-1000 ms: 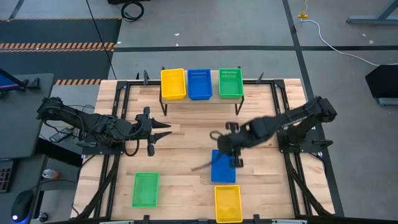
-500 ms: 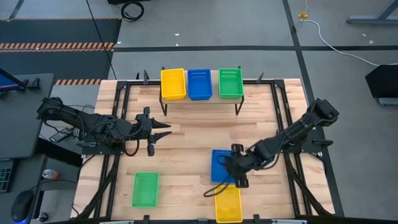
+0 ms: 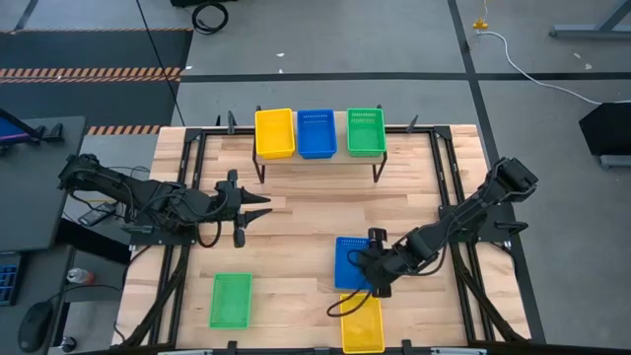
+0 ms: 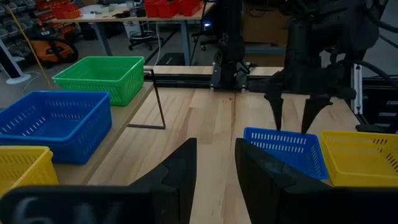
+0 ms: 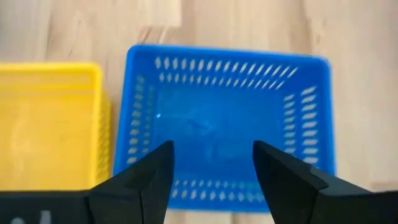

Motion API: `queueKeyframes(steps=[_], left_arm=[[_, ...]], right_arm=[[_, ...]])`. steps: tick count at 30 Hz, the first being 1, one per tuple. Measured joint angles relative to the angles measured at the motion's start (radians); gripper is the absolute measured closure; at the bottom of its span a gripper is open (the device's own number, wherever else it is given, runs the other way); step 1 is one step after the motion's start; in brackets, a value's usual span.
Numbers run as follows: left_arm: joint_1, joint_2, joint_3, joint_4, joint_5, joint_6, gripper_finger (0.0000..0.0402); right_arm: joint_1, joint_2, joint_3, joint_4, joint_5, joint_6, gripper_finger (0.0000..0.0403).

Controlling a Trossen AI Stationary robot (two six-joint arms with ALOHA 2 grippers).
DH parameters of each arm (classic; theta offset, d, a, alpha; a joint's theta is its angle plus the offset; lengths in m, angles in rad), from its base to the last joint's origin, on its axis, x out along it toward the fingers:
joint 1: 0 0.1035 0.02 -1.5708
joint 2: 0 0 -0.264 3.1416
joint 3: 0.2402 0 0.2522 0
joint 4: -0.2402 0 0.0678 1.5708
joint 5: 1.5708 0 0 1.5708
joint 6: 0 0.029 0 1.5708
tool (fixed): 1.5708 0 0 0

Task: Stack baskets on shelf by color
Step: Stack the blue basket on the other blue baskets on the shelf

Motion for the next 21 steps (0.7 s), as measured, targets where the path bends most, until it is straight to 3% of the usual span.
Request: queueKeyframes(steps=[11,17,21], left_arm=[[0.000,0.001,0.000,-0.010,0.000,-0.005,0.0285],[0.000,0.001,0.000,-0.018,0.000,-0.010,0.0285],[0.000,0.001,0.000,-0.018,0.000,-0.010,0.0285]], right_arm=[[-0.140,0.062,0.002,0.037,-0.056,-0.083,0.0193],[-0.184,0.140,0.002,0.074,-0.155,-0.122,0.0193],[-0.214,0.170,0.002,0.055,-0.141,-0.131,0.0194]])
